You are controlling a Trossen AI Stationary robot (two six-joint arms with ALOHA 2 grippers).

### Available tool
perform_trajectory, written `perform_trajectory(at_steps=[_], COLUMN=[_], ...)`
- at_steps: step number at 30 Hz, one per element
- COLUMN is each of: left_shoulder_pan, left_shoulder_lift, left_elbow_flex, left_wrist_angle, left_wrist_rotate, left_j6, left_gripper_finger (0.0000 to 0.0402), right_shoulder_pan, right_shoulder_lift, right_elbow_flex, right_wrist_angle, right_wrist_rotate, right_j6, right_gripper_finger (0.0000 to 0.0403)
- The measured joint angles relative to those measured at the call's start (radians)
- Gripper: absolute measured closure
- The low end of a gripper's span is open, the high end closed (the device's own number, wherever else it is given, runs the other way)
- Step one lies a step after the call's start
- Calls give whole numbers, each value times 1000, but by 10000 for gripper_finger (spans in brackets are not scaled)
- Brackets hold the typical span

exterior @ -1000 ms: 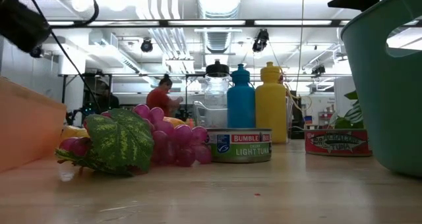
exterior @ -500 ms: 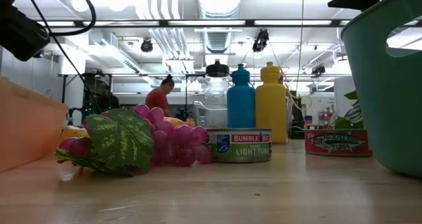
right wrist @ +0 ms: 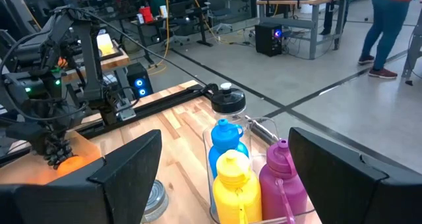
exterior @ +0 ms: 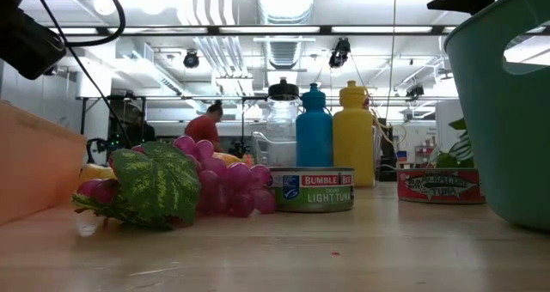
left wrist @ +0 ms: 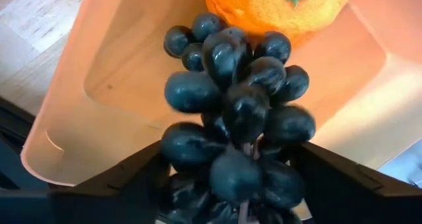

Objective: Pick & Place Food Item
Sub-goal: Put the black grapes into the orange bin, then put the banana into the orange bin

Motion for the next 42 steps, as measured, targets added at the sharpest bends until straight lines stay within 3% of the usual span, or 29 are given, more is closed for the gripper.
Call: perform_trajectory(at_steps=[6, 16, 24, 32, 37, 42], left_shoulder_pan=[0, 8, 68, 87, 87, 93], left_shoulder_lift=[0, 0, -5, -5, 2, 67], left_elbow_flex=[0, 0, 79, 205, 277, 329], left_wrist_angle=[-2, 4, -32, -47, -26, -18], left_wrist_rotate=[0, 4, -25, -193, -384, -493], left_j6=[0, 15, 184, 304, 269, 273], left_gripper_finger=[60, 57, 57, 57, 57, 57], right_shoulder_pan=[0, 0, 0, 0, 0, 0], right_shoulder_lift=[0, 0, 0, 0, 0, 0], right_elbow_flex=[0, 0, 0, 0, 0, 0], right_wrist_angle=[0, 0, 0, 0, 0, 0], right_wrist_rotate=[0, 0, 0, 0, 0, 0], right_j6=[0, 0, 0, 0, 0, 0], right_gripper_finger=[74, 74, 74, 74, 74, 74])
